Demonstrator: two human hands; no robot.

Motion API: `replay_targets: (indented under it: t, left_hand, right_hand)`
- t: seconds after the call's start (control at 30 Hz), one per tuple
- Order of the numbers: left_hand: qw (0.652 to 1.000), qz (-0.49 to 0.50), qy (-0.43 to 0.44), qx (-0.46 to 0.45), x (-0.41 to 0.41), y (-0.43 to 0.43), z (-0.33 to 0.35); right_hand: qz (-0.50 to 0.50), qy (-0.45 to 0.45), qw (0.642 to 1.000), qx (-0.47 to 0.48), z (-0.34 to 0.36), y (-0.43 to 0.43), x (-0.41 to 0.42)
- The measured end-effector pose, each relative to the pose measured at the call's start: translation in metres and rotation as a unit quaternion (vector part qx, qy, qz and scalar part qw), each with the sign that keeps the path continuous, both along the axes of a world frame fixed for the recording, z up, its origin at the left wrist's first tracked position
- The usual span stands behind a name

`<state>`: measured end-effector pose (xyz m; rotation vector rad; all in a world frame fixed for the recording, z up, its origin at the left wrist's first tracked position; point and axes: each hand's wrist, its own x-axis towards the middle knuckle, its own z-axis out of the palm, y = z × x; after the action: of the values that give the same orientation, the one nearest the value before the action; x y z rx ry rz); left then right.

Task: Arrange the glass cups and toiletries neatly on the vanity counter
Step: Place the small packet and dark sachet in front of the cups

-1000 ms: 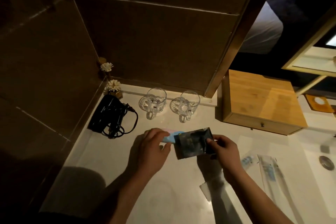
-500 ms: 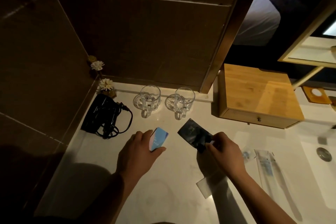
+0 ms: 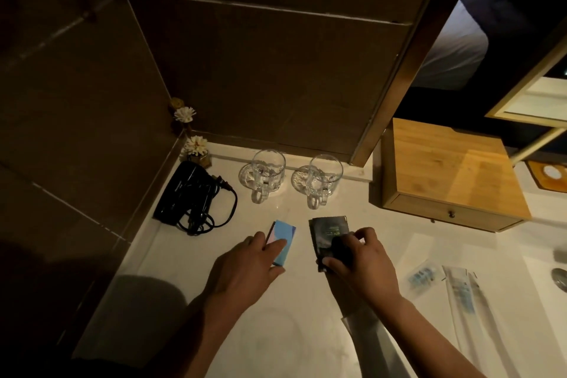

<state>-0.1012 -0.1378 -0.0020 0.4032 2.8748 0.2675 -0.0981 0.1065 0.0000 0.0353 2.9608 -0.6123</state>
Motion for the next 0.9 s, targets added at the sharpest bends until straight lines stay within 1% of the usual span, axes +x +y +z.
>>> replay_targets:
  t: [0.1, 0.17, 0.27, 0.37, 0.57, 0.9]
  left_hand:
    - [0.999, -0.011, 0.039, -0.012, 0.002, 0.003, 0.001]
    - [0.997, -0.04, 0.06, -0.025, -0.002, 0.004, -0.006]
    - [0.998, -0.032, 0.055, 0.002, -0.009, 0.004, -0.016]
    - [0.998, 0.016, 0.042, 0.045, -0.013, 0.003, -0.015]
    - [0.999, 0.018, 0.031, -0.004, -0.018, -0.004, -0.019]
    - [0.999, -0.011, 0.045, 0.02, -0.031, -0.015, -0.022]
  right_hand:
    - [0.0, 0.0, 1.0, -0.021, 0.002, 0.003, 0.004]
    - [0.028, 0.002, 1.0, -0.005, -0.002, 0.006, 0.005]
    - [0.065, 0.011, 0.998, 0.023, -0.007, 0.003, 0.005]
    - [0.073, 0.018, 0.997, 0.022, -0.008, -0.008, 0.002]
    - [0.066, 0.027, 0.997, 0.013, -0.008, -0.024, -0.004]
    - [0.05, 0.031, 0.998, 0.011, -0.009, -0.038, -0.013]
